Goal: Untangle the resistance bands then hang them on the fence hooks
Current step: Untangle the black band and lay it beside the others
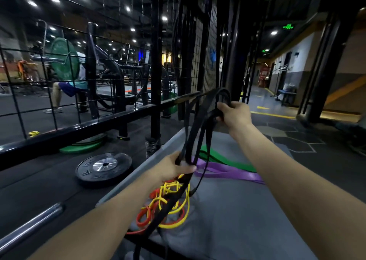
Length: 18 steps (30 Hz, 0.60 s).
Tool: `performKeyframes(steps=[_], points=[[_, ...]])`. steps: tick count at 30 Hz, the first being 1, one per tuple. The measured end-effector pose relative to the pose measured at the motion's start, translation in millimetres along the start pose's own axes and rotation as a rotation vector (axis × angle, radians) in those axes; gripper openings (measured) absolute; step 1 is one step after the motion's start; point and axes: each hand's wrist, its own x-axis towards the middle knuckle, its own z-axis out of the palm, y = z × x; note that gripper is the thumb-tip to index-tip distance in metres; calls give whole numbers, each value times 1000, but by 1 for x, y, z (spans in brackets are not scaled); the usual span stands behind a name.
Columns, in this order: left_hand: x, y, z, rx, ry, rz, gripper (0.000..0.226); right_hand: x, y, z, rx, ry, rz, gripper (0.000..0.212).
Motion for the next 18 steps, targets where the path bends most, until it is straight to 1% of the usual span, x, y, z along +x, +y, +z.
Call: performKeyframes(steps=[3, 5, 7, 9, 11, 14, 16, 18], points=[[1, 4, 24, -78, -165, -19, 29, -1, -5, 9, 81, 19, 39, 24], [1, 8, 39, -102, -191, 8, 17, -1, -5, 11, 156, 53, 91, 25], [0, 10, 43, -75, -135, 19, 10, 1, -5, 5, 213, 106, 129, 22], [-4, 10, 38, -55, -75, 21, 10, 2, -4, -3, 284, 137, 151, 15], [-8, 16, 26, -147, -41, 43, 13, 1, -2, -8, 373, 145, 163, 14], [-12, 34, 2, -279, 109, 74, 16, -5, -2, -7, 410, 105, 156, 18], [-15, 40, -12, -276, 202, 101, 11, -12, -3, 3, 424, 63, 164, 16], [-20, 39, -13, -269, 212, 113, 10, -22, -3, 18, 436, 12, 188, 12]])
